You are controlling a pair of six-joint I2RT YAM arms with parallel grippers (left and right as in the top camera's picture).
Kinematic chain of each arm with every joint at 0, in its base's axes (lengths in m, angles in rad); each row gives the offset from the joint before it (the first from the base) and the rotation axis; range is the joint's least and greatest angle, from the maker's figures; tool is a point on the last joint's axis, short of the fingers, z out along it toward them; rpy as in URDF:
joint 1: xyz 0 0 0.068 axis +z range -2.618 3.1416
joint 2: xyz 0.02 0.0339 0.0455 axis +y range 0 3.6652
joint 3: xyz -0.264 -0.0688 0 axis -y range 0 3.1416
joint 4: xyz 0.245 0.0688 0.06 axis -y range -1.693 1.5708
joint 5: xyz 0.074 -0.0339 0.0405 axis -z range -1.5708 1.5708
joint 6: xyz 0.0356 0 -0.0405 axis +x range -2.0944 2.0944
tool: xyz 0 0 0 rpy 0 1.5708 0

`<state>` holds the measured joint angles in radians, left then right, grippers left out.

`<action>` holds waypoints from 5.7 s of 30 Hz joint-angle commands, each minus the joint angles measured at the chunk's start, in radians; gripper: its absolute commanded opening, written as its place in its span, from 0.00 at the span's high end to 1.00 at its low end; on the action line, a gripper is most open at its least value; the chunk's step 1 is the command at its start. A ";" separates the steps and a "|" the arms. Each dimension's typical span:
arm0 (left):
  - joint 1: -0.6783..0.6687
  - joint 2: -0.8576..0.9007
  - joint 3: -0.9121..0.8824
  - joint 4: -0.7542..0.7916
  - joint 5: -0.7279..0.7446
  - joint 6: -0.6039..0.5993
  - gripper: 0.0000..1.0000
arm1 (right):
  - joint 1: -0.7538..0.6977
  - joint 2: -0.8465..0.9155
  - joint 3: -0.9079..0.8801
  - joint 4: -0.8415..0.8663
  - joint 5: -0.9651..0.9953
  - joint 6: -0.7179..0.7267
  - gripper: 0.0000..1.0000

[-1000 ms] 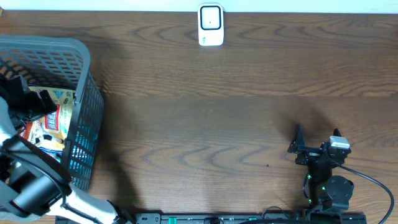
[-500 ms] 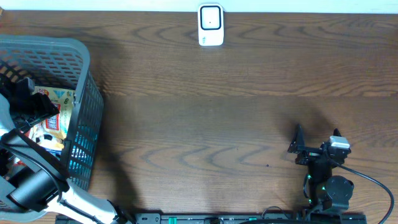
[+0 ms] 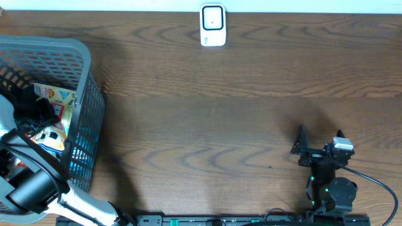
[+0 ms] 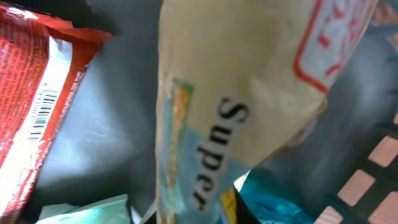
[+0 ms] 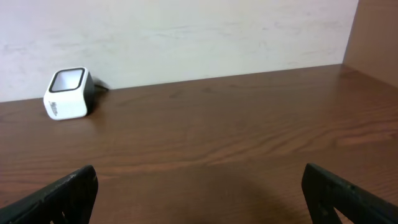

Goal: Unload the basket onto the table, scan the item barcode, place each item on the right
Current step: 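Grasp the yellow snack bag with the left gripper and lift it, then carry the yellow snack bag to the table center and release it, then return the left gripper to the basket and grasp the green wet-wipe pack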

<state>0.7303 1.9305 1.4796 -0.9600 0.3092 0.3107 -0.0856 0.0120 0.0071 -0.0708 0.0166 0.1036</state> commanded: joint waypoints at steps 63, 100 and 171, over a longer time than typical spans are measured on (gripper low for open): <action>-1.321 -0.175 0.040 0.344 0.011 -0.861 0.93 | 0.007 -0.005 -0.002 -0.004 0.007 0.012 0.01; -1.481 -0.055 -0.212 0.607 -0.303 -1.432 0.39 | 0.007 -0.005 -0.002 -0.004 0.007 0.012 0.01; 0.037 -0.568 -0.578 0.331 -0.584 -0.583 0.00 | 0.007 -0.005 -0.002 -0.004 0.007 0.012 0.01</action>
<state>0.7528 1.3243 0.9131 -0.6460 -0.2676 -0.3016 -0.0856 0.0120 0.0071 -0.0708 0.0185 0.1036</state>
